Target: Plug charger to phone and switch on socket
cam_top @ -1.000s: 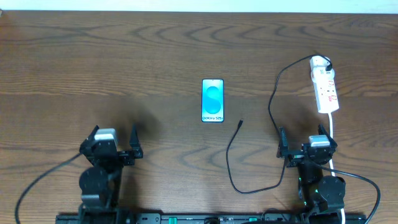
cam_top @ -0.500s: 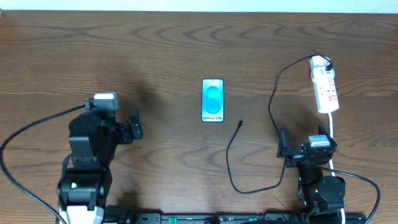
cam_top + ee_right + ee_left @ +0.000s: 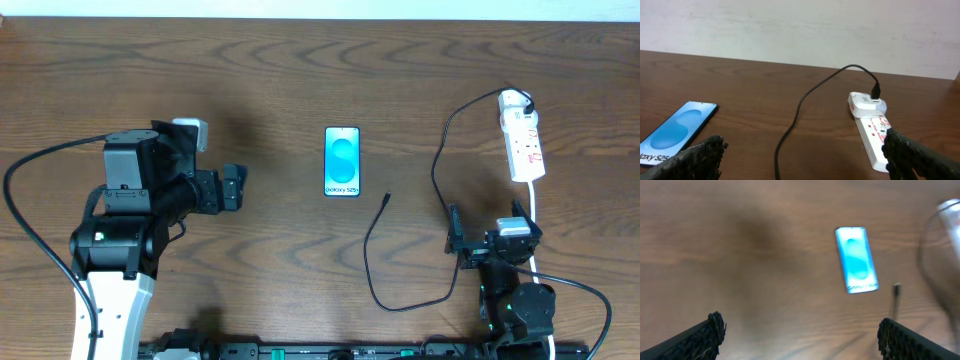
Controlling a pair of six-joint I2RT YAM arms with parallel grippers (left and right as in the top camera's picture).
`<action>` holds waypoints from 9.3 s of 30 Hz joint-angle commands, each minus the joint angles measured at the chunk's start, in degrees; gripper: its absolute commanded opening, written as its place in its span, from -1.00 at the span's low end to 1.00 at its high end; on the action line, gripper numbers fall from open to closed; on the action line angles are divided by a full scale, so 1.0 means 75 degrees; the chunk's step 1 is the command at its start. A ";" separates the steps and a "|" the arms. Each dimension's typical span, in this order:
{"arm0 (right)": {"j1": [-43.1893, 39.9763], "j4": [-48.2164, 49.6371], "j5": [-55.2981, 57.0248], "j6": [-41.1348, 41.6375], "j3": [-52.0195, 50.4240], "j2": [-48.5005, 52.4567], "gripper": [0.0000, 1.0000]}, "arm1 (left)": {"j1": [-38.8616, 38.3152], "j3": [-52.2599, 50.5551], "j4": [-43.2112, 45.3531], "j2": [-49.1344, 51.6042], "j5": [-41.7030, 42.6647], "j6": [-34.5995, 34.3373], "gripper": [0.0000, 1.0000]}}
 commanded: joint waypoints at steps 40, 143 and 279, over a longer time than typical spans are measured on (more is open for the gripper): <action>0.0058 -0.0020 0.0032 0.0012 -0.0017 -0.0050 0.99 | -0.2920 0.5082 -0.3940 0.5925 -0.1142 -0.2973 0.98; 0.0058 -0.0020 0.0032 0.0012 -0.0017 -0.0050 0.99 | -0.4672 0.6580 -0.1378 1.0040 -0.2838 -0.4648 0.99; 0.0058 -0.0020 0.0032 0.0015 -0.0017 -0.0050 0.99 | -0.0656 0.6615 -0.2477 0.8513 0.8306 -0.6076 0.47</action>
